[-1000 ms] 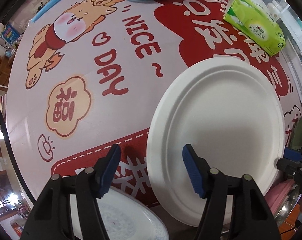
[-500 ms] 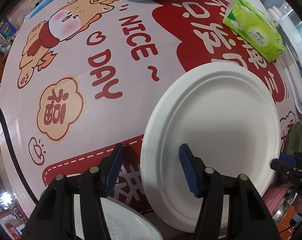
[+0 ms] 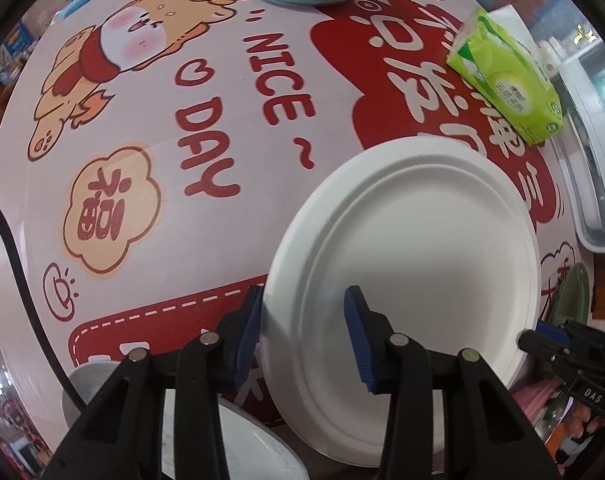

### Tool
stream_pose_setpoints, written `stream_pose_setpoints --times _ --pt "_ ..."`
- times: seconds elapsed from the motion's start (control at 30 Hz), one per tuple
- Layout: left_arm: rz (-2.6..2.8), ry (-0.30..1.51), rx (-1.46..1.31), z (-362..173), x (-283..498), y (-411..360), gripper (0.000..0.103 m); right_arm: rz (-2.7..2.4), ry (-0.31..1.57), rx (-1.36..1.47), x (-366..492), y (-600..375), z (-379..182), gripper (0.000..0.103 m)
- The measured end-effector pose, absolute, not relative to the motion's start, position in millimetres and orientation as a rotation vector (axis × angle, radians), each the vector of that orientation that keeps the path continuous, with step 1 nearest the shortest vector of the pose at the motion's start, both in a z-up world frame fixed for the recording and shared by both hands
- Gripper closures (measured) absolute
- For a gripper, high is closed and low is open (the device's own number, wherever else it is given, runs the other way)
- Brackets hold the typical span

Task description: Organize plates and bowls

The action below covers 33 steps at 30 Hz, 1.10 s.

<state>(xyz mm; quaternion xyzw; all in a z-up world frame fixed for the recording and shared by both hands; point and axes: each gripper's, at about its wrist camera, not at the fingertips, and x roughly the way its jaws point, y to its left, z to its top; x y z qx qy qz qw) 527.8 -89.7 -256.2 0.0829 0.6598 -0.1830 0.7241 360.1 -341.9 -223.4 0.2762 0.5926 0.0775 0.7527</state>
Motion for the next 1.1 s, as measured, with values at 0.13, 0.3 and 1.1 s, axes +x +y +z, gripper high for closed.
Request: stream_pose_setpoints --times 0.13,0.3,1.1 --pt "-0.373 1.462 0.14 -254 530 -79 0.074 0.157 1.282 0.601 360 -343 -222 0.082" --pt "-0.352 1.451 0.1 -239 525 -73 0.079 0.155 1.247 0.596 360 -343 -214 0.083" --pt "-0.384 1.202 0.055 -109 474 -77 0.078 0.142 1.024 0.586 328 -359 -150 0.085"
